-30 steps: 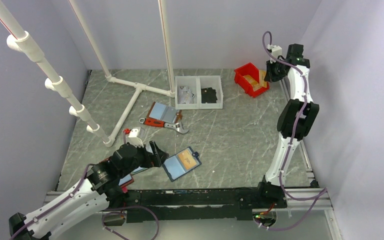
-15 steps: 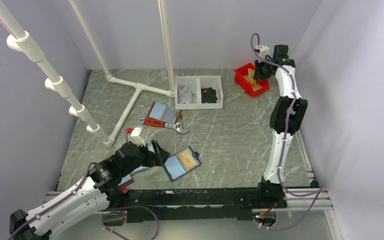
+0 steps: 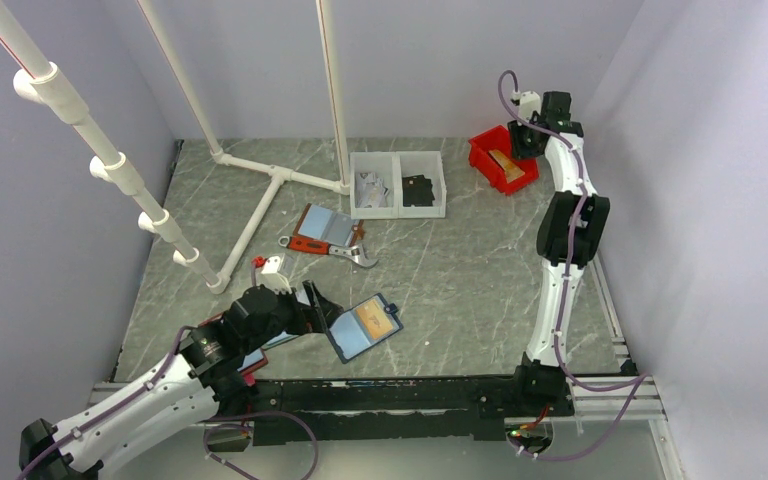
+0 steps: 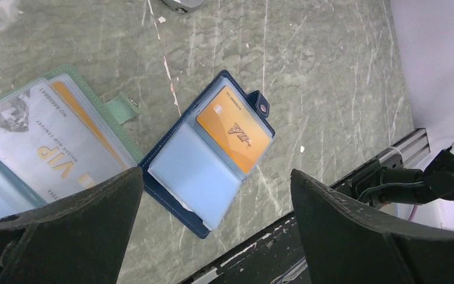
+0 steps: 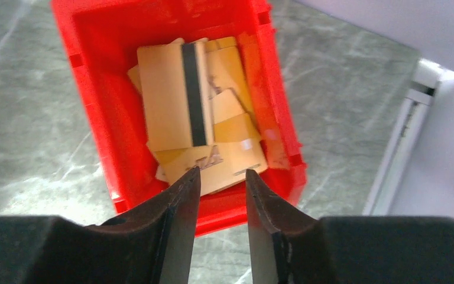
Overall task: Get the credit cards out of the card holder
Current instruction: Place the credit card in the storage box, then reset both arms
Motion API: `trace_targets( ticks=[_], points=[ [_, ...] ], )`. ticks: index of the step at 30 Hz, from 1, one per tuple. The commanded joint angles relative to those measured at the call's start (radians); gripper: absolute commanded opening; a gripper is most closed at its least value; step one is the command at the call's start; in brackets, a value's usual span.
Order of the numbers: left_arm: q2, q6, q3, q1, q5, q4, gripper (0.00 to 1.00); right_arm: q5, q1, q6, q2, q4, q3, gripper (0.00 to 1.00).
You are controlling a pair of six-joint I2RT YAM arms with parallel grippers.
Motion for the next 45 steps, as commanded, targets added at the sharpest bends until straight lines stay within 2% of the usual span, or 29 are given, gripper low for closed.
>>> trace_targets(
  ticks=[1, 7, 13, 19, 26, 30, 37, 41, 45],
  points=[
    [-0.017, -0.027, 0.000, 0.004, 0.024, 0.037, 0.99, 0.173, 0.003, 0.034, -0.036, 0.094, 0.016, 0.38],
    [-0.040, -0.028, 0.008, 0.003, 0.035, 0.025, 1.00, 0.100, 0.002, 0.038, -0.133, 0.079, -0.060, 0.41],
    [-0.052, -0.017, 0.017, 0.003, 0.048, 0.038, 0.99, -0.129, 0.002, 0.001, -0.299, -0.041, -0.204, 0.46],
    [-0.046, -0.035, 0.022, 0.005, 0.074, 0.102, 1.00, -0.323, 0.001, -0.022, -0.604, -0.041, -0.557, 0.47],
    [0.116, -0.021, 0.121, 0.007, 0.137, 0.045, 0.99, -0.520, -0.006, -0.039, -0.951, 0.004, -0.944, 0.52],
    [0.182, -0.030, 0.152, 0.007, 0.183, 0.031, 0.99, -0.625, -0.013, -0.050, -1.132, 0.074, -1.156, 0.60],
    [0.234, -0.008, 0.188, 0.008, 0.197, 0.009, 0.98, -0.794, -0.029, -0.101, -1.353, 0.167, -1.374, 0.75],
    [0.286, -0.045, 0.168, 0.008, 0.254, 0.117, 0.98, -0.823, -0.038, -0.119, -1.448, 0.221, -1.509, 0.81],
    [0.387, -0.124, 0.166, 0.007, 0.333, 0.260, 0.96, -0.820, -0.063, -0.123, -1.497, 0.222, -1.527, 0.81]
  ],
)
